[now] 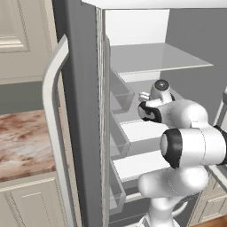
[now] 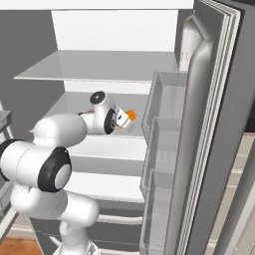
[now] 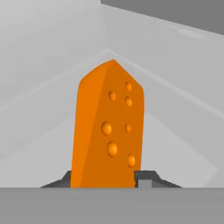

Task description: Take the cheese, chicken drumstick, and onion from the fridge and place them on the plate on the dining counter to create an appetizer plate.

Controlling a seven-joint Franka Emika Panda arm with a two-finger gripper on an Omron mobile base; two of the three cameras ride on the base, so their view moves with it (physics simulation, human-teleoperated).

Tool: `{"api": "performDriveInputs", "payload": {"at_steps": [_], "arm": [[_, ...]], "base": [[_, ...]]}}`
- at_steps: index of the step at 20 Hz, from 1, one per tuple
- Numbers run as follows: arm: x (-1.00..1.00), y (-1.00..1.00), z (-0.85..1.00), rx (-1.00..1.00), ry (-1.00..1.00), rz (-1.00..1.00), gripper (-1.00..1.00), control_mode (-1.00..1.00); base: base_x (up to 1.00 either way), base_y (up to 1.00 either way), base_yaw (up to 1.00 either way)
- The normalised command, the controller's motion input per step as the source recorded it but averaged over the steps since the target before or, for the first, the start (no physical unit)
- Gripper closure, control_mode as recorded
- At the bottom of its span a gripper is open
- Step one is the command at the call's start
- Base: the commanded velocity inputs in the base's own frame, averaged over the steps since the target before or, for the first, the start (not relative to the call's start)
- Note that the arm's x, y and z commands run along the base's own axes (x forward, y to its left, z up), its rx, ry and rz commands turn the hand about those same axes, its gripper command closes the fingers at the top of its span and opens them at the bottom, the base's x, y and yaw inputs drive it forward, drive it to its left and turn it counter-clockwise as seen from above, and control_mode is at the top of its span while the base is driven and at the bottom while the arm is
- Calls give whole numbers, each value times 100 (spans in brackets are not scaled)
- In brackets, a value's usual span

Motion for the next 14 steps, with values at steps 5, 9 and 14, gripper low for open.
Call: {"api": "performDriveInputs", "payload": {"at_steps": [5, 9, 14], "arm": [[-100, 0, 39, 0, -6, 1, 100, -100], [-100, 0, 51, 0, -1, 8, 100, -100], [-100, 8, 56, 1, 0, 15, 100, -100]], "base": [[0, 0, 0], [0, 0, 0], [0, 0, 0]]}}
